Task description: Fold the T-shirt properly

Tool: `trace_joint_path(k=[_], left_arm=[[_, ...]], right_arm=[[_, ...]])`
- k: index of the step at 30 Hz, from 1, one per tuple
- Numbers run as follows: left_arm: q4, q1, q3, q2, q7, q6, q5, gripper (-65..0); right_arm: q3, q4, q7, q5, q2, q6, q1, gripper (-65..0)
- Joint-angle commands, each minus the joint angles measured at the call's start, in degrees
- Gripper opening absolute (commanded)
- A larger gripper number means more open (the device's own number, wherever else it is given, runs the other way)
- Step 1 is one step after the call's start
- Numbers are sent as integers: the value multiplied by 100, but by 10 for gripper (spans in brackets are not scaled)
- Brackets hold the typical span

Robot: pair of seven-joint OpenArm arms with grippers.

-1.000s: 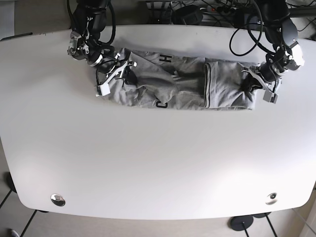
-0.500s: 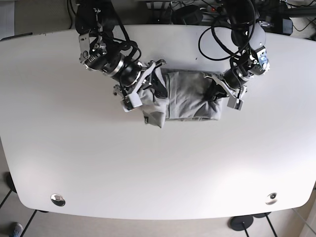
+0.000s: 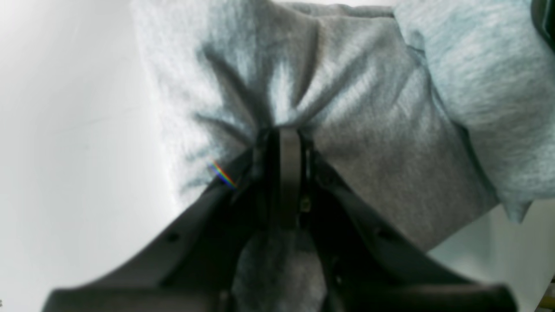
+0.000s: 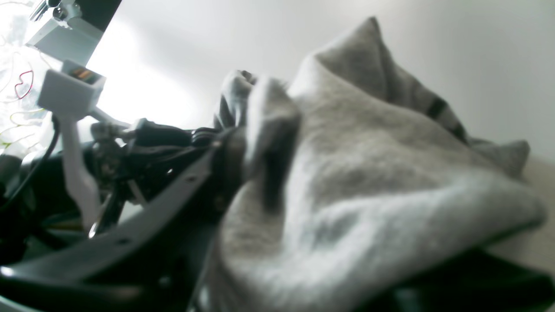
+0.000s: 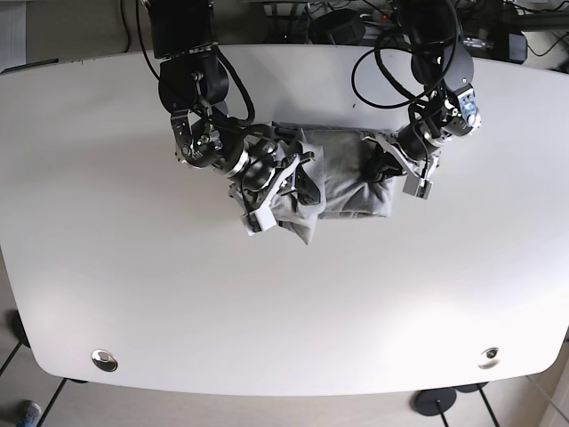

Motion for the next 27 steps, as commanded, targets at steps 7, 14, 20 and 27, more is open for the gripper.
trace_joint_path(k=[7,14,20,27], left_arm=[[392,-2,-15,14,635,101,544,-628],[1579,7,-938,-39,644,101,-203,-628],[2361,95,-1896,-417,653,101,-220,-628],[2203,253,-3092,-1120,653,101,-220,-628]], right_arm=[[-1605,82,119,86,70,-1106,729,-162],[-1816,82,119,103,26,-1220,984,-160],[-2379,73,119,103,-88,-1264,1081,-160],[-3143,-428,137,95,-624,-1264,1371,-160]])
